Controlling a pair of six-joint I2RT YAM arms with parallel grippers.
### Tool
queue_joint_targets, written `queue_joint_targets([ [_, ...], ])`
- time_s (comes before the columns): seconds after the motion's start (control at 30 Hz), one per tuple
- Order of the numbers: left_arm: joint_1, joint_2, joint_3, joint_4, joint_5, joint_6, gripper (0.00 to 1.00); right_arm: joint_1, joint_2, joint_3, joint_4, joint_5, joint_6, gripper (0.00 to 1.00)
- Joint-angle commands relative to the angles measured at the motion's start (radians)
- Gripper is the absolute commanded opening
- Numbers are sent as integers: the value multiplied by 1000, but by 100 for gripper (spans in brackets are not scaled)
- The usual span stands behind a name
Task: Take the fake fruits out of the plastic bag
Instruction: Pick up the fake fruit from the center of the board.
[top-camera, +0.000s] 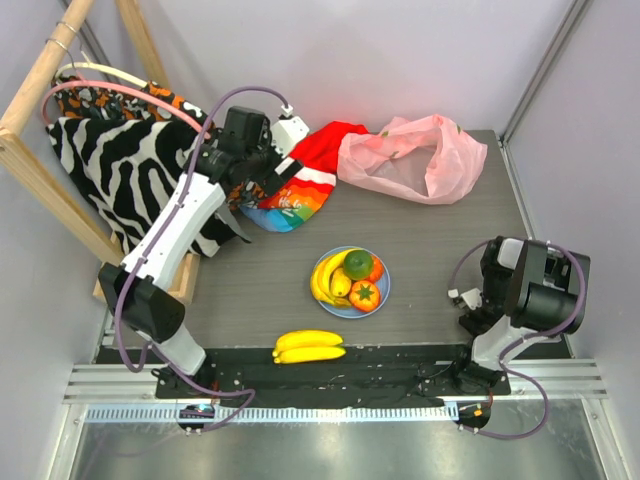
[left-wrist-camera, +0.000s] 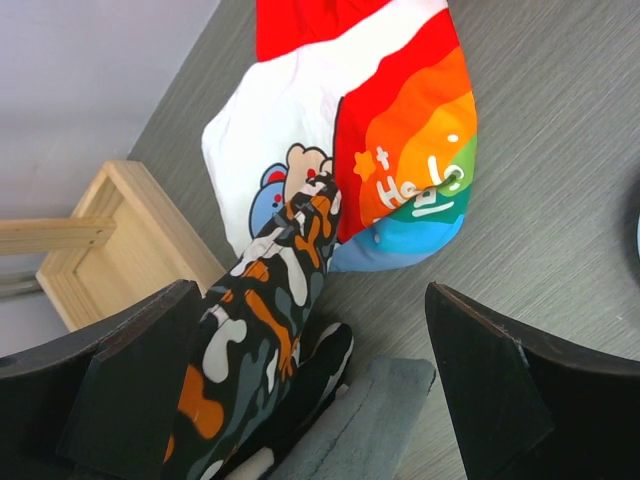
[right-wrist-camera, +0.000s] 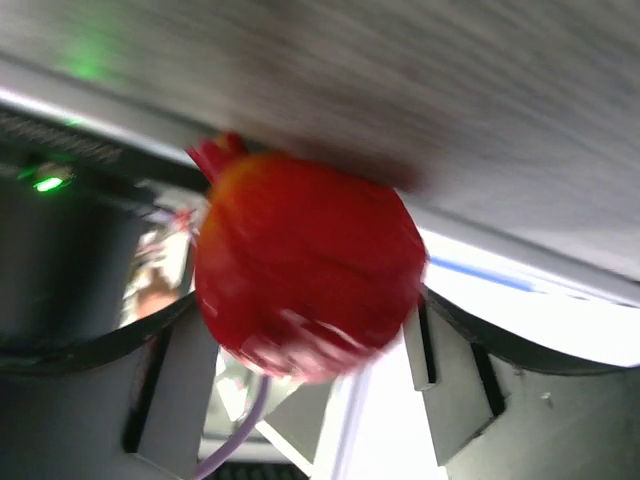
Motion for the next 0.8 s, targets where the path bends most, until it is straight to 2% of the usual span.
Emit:
queue_joint_targets([
  [0.0, 3, -49, -2, 50, 3, 1, 100, -10, 3, -152, 200, 127, -116, 72],
  [0.17, 3, -69, -13, 45, 13, -10, 100, -10, 8, -151, 256, 53, -69, 56],
  [0.23, 3, -75, -18, 42, 21, -16, 100, -9, 28, -97, 245, 21, -44, 44],
  [0.27, 3, -77, -16, 42, 21, -18, 100, -10, 35, -70, 233, 6, -23, 33],
  [0.3, 3, -77, -13, 40, 21, -18, 100, -10, 29, -9, 195, -22, -14, 29],
  [0.37, 3, -77, -4, 40, 47, -18, 100, -6, -16, 67, 144, -57, -9, 27],
  [0.47, 4, -78, 2, 40, 58, -26, 100, 19, -62, 266, -5, -149, -15, 26],
  [0.5, 3, -80, 1, 40, 63, -29, 100, 25, -66, 381, -87, -194, -18, 26],
  [0.6, 3, -93, -25, 42, 84, -47, 100, 82, -66, 550, -215, -347, -20, 25],
  [0.73, 3, -112, -79, 47, 78, -99, 100, 215, -89, 610, -232, -491, 6, 25],
  [0.77, 3, -113, -105, 51, 63, -108, 100, 294, -101, 612, -213, -537, 16, 25],
])
